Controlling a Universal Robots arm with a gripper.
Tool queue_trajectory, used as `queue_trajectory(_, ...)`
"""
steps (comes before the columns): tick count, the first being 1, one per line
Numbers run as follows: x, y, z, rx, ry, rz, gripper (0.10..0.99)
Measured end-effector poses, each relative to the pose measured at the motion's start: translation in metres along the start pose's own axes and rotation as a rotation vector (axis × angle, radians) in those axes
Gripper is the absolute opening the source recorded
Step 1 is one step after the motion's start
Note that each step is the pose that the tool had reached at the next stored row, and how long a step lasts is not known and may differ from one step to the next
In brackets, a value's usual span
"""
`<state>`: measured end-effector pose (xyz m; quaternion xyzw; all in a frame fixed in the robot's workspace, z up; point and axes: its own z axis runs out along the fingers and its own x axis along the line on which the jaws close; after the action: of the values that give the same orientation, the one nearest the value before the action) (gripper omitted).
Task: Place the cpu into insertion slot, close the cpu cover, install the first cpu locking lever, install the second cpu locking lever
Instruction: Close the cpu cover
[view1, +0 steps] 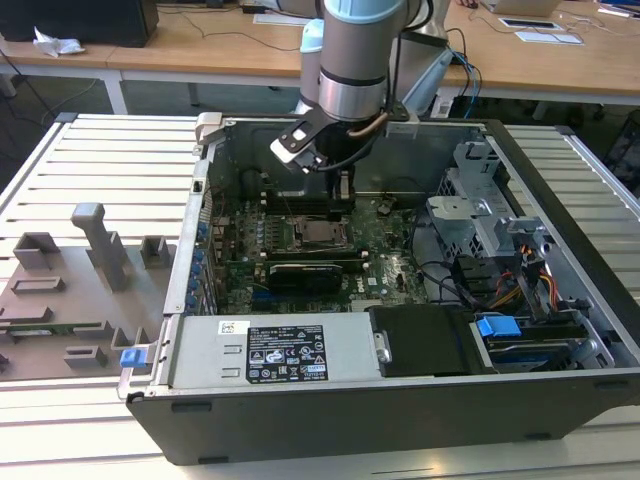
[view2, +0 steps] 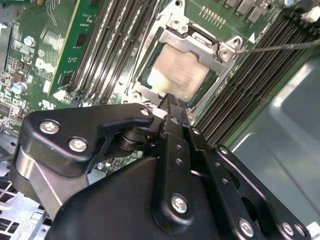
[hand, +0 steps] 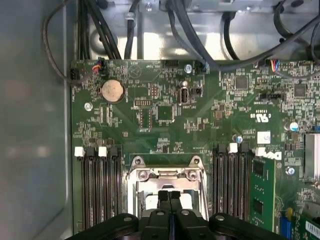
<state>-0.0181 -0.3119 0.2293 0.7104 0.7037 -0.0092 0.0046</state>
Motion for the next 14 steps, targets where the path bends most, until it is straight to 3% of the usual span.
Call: queue_trajectory(14,-0.0001,-0.0113,0.0011,0.0,-0.0001,0.0,0.106)
